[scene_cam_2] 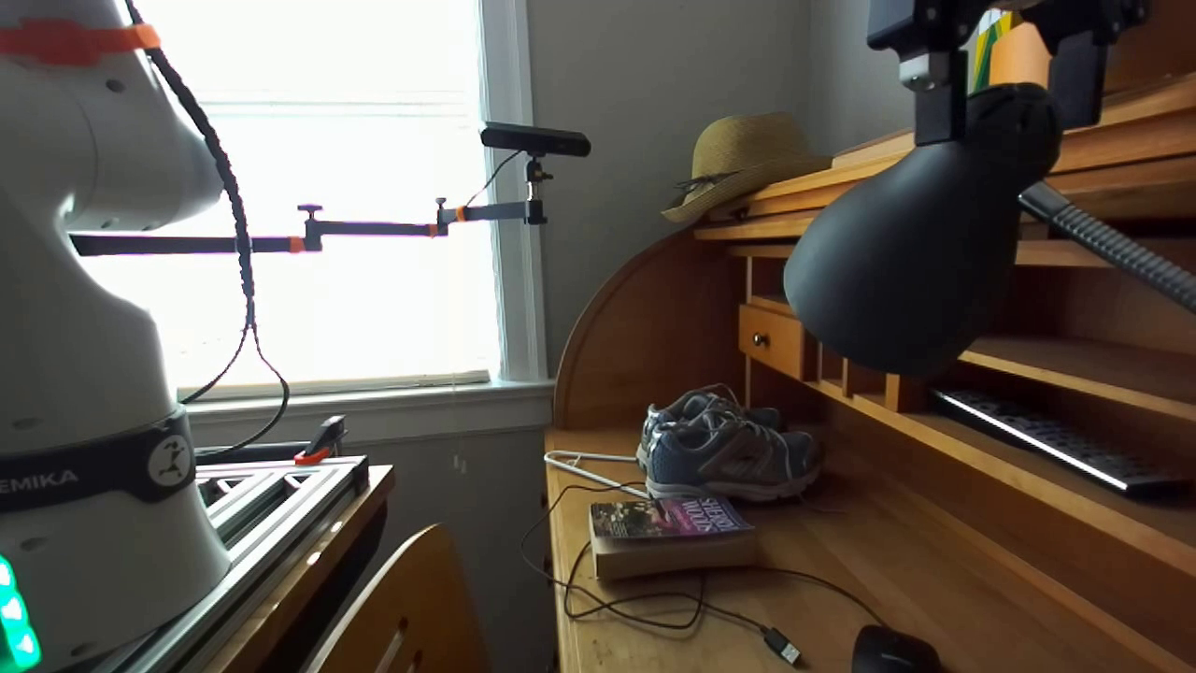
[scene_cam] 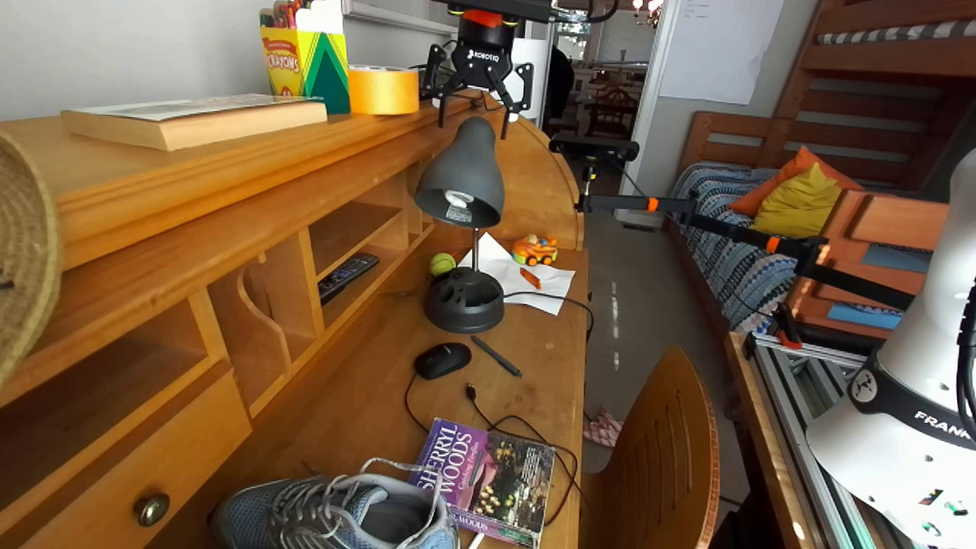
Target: Twist the lamp
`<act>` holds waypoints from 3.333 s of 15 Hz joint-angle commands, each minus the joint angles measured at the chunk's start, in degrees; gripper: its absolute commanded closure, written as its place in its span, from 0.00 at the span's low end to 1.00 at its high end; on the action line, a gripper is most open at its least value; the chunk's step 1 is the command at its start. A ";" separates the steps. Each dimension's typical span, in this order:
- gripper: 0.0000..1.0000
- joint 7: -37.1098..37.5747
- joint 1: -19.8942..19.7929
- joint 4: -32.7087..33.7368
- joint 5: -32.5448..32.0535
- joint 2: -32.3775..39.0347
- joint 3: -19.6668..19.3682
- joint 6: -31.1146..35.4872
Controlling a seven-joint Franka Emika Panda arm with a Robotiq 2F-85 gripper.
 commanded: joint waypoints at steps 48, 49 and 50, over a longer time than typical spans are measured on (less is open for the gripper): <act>0.65 -38.36 1.92 4.51 -6.91 1.08 -2.36 -14.42; 0.65 -38.16 1.93 4.61 -6.84 1.02 -2.37 -14.00; 0.65 -37.83 1.92 4.88 -6.56 0.98 -2.38 -14.01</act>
